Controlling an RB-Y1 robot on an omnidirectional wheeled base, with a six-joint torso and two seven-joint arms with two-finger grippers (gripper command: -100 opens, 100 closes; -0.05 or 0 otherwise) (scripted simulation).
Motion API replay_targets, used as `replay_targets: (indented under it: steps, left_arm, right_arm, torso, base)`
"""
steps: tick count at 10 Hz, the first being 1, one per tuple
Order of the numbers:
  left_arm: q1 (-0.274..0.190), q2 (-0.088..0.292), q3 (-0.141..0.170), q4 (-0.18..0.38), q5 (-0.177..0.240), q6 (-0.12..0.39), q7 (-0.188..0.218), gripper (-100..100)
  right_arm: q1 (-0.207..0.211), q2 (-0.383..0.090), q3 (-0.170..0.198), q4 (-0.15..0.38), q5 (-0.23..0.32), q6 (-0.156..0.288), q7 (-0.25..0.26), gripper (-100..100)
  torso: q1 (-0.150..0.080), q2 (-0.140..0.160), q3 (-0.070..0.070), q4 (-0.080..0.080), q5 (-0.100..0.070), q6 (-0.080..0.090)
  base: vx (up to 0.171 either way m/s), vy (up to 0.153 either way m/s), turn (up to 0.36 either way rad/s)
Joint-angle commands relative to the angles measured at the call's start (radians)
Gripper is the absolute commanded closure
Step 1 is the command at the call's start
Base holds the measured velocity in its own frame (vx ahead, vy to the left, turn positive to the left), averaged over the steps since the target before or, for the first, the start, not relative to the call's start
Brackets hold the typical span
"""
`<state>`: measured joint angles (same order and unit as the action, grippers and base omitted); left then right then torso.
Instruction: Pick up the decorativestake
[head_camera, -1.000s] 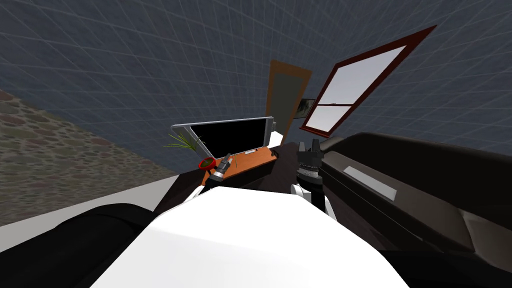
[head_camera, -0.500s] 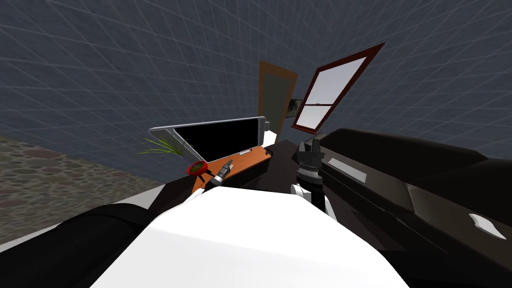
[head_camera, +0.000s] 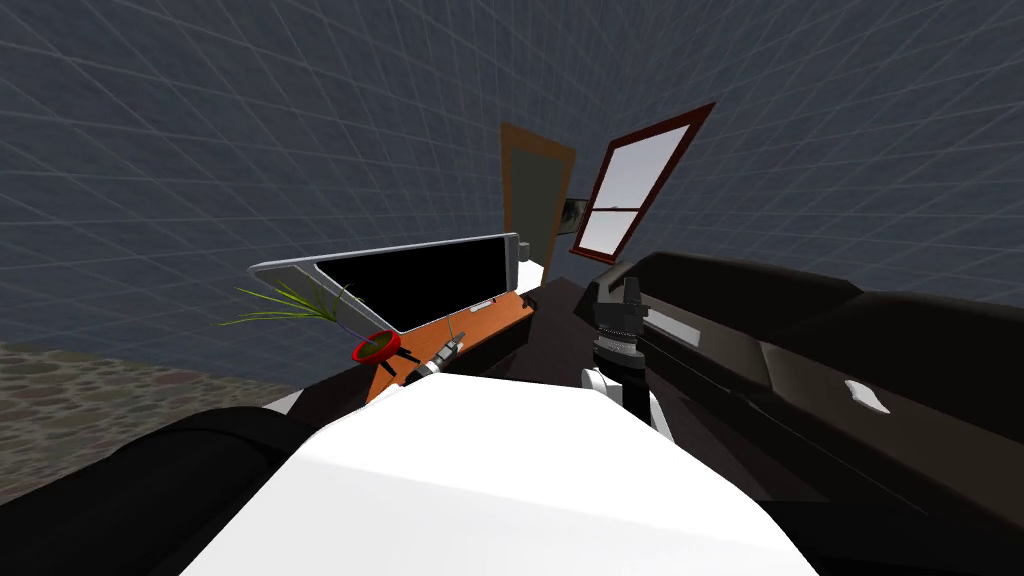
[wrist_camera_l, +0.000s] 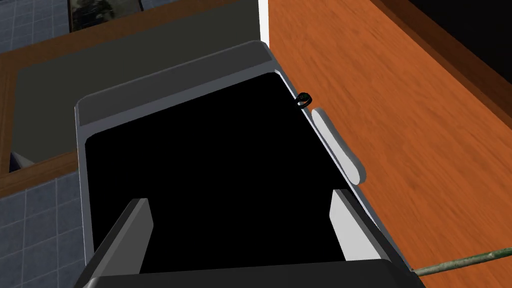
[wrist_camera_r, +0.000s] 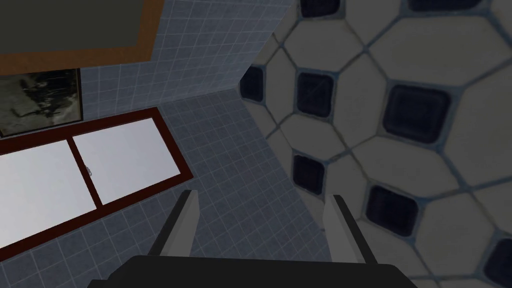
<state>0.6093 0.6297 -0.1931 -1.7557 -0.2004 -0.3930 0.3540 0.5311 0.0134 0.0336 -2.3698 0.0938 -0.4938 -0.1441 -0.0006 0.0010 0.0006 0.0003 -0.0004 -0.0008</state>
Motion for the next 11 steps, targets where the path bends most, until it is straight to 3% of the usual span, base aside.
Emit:
replay_targets:
  steps: [1,2,3,5,6,7,8,9,10,11]
  left_arm:
    - [-0.01,0.05,-0.033,0.05,-0.014,0.011,0.042,-100]
    - [-0.01,0.052,-0.033,0.059,-0.014,0.011,0.042,-100]
    - [-0.018,0.092,-0.064,0.087,-0.027,0.012,0.076,-100]
    - [-0.018,0.092,-0.064,0.115,-0.027,0.012,0.076,-100]
    - [-0.027,0.131,-0.095,0.153,-0.039,0.013,0.112,-100]
    - [-0.027,0.131,-0.095,0.171,-0.039,0.013,0.112,-100]
    - [-0.039,0.168,-0.128,0.215,-0.049,0.014,0.149,-100]
    - [-0.039,0.168,-0.128,0.228,-0.049,0.014,0.149,-100]
    - [-0.052,0.203,-0.163,0.259,-0.059,0.015,0.187,-100]
    - [-0.052,0.203,-0.163,0.277,-0.059,0.015,0.187,-100]
  right_arm:
    - [0.0,0.0,0.0,0.0,0.0,0.0,0.0,0]
    - [0.0,0.0,0.0,0.0,0.0,0.0,0.0,0]
    - [0.0,0.0,0.0,0.0,0.0,0.0,0.0,0]
    - [0.0,0.0,0.0,0.0,0.0,0.0,0.0,0]
    - [0.0,0.0,0.0,0.0,0.0,0.0,0.0,0]
    - [0.0,0.0,0.0,0.0,0.0,0.0,0.0,0]
    - [0.0,0.0,0.0,0.0,0.0,0.0,0.0,0]
    - [0.0,0.0,0.0,0.0,0.0,0.0,0.0,0]
    - [0.0,0.0,0.0,0.0,0.0,0.0,0.0,0]
    - [0.0,0.0,0.0,0.0,0.0,0.0,0.0,0]
  torso:
    - [0.0,0.0,0.0,0.0,0.0,0.0]
    - [0.0,0.0,0.0,0.0,0.0,0.001]
    - [0.0,0.0,0.0,0.0,0.0,0.0]
    - [0.001,0.0,0.0,0.0,0.0,0.0]
    - [0.001,0.0,0.0,0.0,0.0,0.0]
    - [0.001,0.0,0.0,0.0,0.0,0.001]
    - [0.001,0.0,0.0,0.0,0.0,0.0]
    - [0.001,0.0,0.0,0.0,0.0,0.001]
    - [0.002,0.0,0.0,0.0,0.0,0.0]
    - [0.002,-0.001,0.0,0.0,0.0,0.001]
  base:
    - [0.007,-0.033,-0.256]
    - [0.006,-0.02,-0.123]
    - [0.007,-0.024,-0.267]
    - [0.004,-0.008,-0.035]
    - [0.007,-0.013,-0.259]
    - [0.008,-0.004,-0.153]
    - [0.011,-0.01,-0.261]
    - [0.008,-0.001,-0.113]
    - [0.013,0.002,-0.222]
    - [0.01,0.007,-0.145]
